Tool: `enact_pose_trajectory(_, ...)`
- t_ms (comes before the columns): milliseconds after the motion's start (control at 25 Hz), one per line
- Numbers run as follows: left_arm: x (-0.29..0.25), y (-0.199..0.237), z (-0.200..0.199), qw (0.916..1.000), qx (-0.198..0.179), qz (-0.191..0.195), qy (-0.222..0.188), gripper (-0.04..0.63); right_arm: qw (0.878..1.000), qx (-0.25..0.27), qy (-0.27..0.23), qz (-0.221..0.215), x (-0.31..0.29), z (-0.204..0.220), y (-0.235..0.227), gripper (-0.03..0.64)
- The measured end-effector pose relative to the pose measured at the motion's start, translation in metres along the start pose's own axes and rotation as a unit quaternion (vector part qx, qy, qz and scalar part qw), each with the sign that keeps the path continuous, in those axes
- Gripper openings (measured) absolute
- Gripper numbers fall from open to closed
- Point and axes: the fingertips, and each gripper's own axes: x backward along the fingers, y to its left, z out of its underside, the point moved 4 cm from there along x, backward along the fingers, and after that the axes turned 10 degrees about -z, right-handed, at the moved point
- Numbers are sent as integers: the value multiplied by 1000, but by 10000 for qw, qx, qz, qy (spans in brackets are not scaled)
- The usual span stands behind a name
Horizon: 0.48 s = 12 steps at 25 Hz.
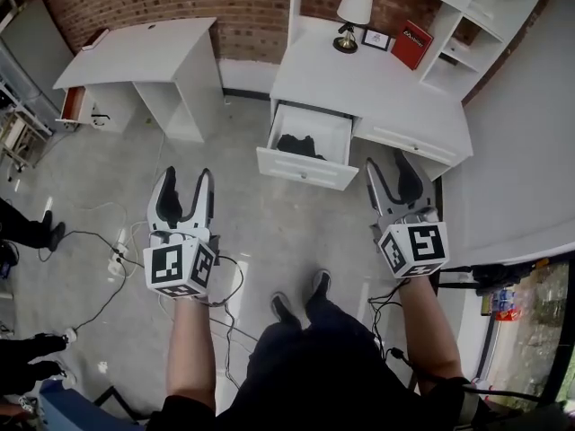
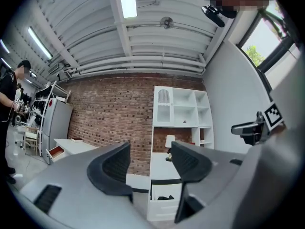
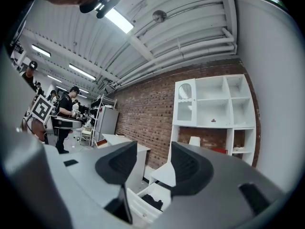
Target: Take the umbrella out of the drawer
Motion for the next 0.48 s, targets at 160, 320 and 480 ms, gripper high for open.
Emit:
enact_pose_trajectory(160,-15,2,7,10000,-2,42,76,250,10000,-40,18,-48,-19,9,-3,216)
enact_pose_trajectory(320,-38,-3,12,9998,-65,109,150,250,9998,-132,-38,-126,-45,16,-13,216)
enact_pose_trajectory(480,-65,-9,11,9997,-177,109,156,250,9995,-163,-103,-257,-75,18,-27,216)
